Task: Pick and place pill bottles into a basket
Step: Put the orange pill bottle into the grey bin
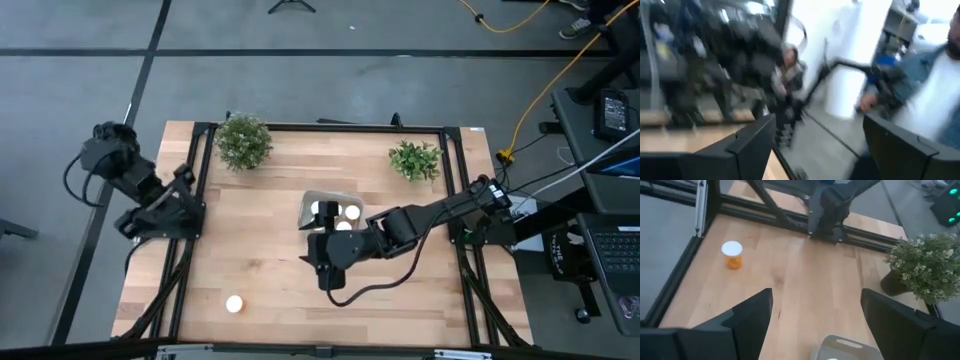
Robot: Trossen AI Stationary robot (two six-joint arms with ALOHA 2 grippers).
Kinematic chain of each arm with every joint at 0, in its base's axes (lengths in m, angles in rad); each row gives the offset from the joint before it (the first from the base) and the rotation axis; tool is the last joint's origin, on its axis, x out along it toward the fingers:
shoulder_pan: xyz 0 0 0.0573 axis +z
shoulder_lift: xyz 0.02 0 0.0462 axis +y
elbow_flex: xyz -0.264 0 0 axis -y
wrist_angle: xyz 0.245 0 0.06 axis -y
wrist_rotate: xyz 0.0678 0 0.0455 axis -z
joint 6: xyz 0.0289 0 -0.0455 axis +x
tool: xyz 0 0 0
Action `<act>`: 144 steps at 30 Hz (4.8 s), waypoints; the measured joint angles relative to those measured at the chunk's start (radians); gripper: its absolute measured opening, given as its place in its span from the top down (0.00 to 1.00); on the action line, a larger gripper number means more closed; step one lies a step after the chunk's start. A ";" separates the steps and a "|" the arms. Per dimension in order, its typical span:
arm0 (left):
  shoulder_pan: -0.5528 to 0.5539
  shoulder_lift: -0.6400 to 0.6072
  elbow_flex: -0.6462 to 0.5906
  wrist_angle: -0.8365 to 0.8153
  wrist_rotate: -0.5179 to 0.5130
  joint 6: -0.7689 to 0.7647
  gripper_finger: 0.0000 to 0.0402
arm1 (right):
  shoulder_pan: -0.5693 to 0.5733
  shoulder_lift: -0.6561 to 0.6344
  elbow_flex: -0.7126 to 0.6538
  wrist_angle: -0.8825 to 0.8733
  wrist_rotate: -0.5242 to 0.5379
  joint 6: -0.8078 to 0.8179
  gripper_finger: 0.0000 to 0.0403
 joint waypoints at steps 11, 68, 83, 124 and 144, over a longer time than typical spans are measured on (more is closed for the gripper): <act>0.075 -0.156 -0.233 0.000 0.115 -0.048 0.40 | 0.000 0.000 0.000 0.051 0.113 0.017 0.24; 1.097 -0.341 -0.880 0.392 0.305 -0.112 0.46 | -0.230 0.003 -0.001 0.002 -0.125 -0.303 0.24; 1.097 -0.337 -0.880 0.388 0.328 0.272 0.46 | -0.219 0.058 -0.001 0.224 -0.219 -0.171 0.24; 1.038 -0.348 -0.879 0.409 0.460 0.114 0.46 | -0.122 0.066 -0.002 0.209 -0.095 -0.104 0.24; 1.004 -0.383 -0.879 0.410 0.462 0.114 0.46 | -0.079 0.308 0.148 0.192 -0.392 0.071 0.24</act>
